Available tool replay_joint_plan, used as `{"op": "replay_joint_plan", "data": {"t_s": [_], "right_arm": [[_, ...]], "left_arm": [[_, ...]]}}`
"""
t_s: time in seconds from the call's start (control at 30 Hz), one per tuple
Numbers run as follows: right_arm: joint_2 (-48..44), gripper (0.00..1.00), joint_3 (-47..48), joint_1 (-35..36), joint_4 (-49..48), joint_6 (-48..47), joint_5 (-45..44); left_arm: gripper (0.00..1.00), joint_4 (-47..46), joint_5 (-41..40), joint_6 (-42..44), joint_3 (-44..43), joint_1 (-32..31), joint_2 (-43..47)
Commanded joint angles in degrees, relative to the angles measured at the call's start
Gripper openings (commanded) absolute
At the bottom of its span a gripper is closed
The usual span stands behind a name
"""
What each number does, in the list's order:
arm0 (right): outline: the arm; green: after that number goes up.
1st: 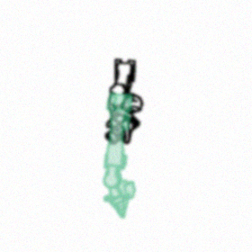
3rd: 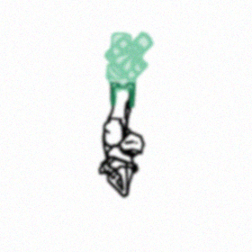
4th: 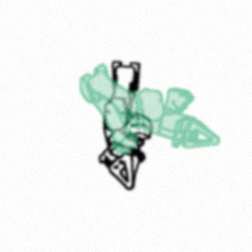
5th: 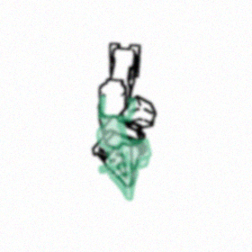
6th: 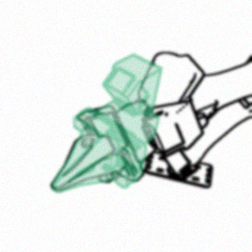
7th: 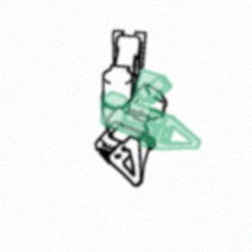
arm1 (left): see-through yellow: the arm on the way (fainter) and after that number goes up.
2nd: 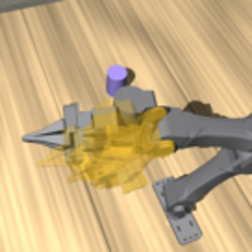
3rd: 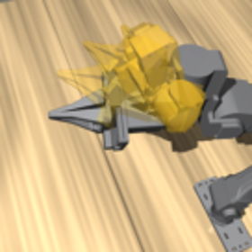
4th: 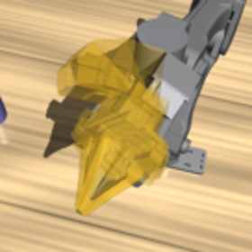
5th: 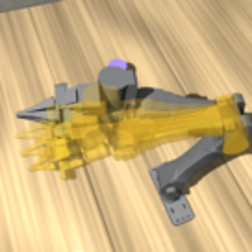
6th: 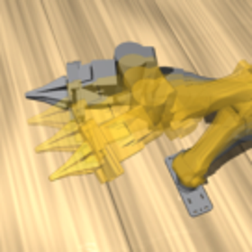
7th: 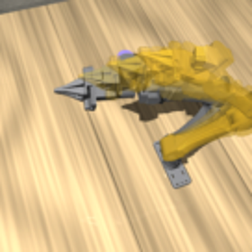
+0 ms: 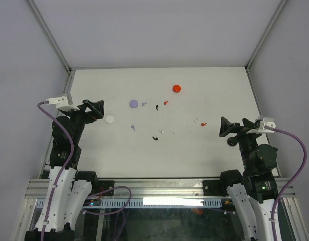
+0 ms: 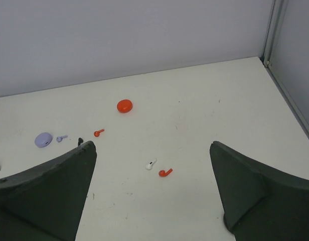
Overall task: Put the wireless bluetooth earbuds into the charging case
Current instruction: Pick up the charging case at the center of the board.
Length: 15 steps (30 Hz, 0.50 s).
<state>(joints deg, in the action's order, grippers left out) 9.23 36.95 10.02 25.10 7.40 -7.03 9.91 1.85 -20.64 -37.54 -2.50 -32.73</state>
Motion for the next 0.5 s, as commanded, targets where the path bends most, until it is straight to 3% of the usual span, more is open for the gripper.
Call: {"op": "replay_joint_plan", "data": {"t_s": [0.0,0.47], "right_arm": [[-0.31,0.99,0.7,-0.52,-3.51,0.37,-0.01],[-1.68,0.99,0.74,-0.55,-2.8,1.02,-0.69]], "left_arm": [[0.99,-2.6,-1.15,-1.6,-0.5,0.85,-1.13],[0.99,8.94,0.56,-2.22,-7.51,0.85,-18.44]]}}
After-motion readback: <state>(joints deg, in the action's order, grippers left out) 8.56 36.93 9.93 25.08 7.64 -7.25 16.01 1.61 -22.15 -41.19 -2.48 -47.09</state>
